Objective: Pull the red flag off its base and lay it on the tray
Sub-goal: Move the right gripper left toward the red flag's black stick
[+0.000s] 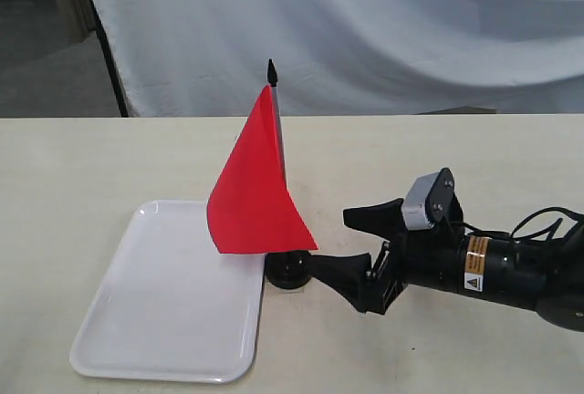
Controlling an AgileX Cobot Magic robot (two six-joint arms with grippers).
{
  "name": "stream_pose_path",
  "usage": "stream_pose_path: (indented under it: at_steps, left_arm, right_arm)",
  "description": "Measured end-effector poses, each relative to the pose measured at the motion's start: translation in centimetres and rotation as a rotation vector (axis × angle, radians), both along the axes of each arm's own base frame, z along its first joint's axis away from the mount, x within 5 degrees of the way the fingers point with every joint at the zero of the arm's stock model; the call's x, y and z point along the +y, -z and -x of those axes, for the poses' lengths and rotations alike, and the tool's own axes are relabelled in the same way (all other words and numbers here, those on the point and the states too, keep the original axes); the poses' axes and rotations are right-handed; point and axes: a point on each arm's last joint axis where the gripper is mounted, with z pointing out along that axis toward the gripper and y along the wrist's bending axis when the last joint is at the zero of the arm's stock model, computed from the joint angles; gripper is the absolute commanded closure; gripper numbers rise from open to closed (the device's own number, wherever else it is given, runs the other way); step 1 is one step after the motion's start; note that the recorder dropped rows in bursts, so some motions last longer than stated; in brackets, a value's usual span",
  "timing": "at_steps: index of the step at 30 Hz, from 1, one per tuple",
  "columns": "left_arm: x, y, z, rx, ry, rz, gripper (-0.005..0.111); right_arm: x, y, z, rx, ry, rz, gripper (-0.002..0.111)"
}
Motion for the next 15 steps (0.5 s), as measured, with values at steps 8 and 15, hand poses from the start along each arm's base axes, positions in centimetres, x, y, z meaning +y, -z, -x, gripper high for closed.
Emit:
stream_pose_path:
  at_steps: [8,15]
  left_arm:
    - [0.0,0.0,0.0,0.0,0.0,0.0,0.107]
    - [0.0,0.0,0.0,0.0,0.0,0.0,0.107]
  right_arm:
    - [1.9,-0.6,-0.3,-0.045,-0.066,-0.006,0.004]
    - [5.4,-1.6,-2.0,-0.106,-0.066,0.042,0.004]
